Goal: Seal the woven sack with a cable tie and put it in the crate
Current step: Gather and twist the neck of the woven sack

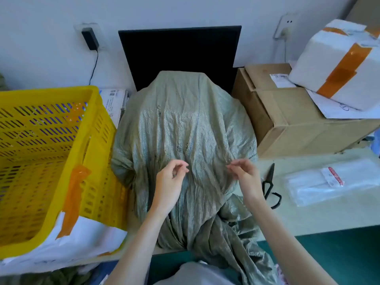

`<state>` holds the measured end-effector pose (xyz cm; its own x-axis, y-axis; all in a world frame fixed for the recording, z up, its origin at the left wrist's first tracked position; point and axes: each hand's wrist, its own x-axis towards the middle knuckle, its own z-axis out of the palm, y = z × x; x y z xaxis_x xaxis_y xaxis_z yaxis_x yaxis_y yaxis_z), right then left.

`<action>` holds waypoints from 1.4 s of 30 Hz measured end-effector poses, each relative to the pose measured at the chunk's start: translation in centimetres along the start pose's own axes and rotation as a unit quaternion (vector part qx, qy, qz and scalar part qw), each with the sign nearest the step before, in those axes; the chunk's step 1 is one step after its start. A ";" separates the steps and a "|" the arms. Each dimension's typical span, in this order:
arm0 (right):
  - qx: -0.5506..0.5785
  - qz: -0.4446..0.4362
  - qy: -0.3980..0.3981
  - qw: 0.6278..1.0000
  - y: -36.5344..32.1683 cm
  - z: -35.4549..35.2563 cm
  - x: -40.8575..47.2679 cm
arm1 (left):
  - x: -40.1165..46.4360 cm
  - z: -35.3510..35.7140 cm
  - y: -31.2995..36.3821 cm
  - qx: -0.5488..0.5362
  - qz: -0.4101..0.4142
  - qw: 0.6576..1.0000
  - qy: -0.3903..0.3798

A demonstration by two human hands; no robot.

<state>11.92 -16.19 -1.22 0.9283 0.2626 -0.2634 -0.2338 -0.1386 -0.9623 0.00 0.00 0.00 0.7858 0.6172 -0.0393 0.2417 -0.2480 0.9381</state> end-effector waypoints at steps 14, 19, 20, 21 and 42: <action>-0.073 0.061 0.055 0.994 4.4 0.5 -1.9 | -3.4 -1.0 -4.3 0.013 -0.028 0.990 0.138; -0.047 0.112 0.032 0.992 4.8 1.5 -2.4 | -4.0 -2.1 -5.7 -0.097 -0.082 0.967 0.220; -0.035 0.125 0.022 0.991 4.7 1.7 -2.5 | -4.0 -2.5 -5.8 -0.100 -0.078 0.961 0.244; -0.028 0.136 0.017 0.990 4.8 1.7 -2.4 | -3.9 -2.8 -5.8 -0.094 -0.069 0.957 0.265; -0.107 0.194 -0.077 0.972 3.8 3.8 -1.5 | 1.3 -5.5 -6.5 -0.252 -0.422 0.870 -0.015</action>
<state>8.56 -13.44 -4.77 0.7241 0.2881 -0.6266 -0.4775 -0.4461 -0.7569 -3.70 6.55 -4.26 0.4654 0.3985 -0.7904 0.4657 0.6491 0.6015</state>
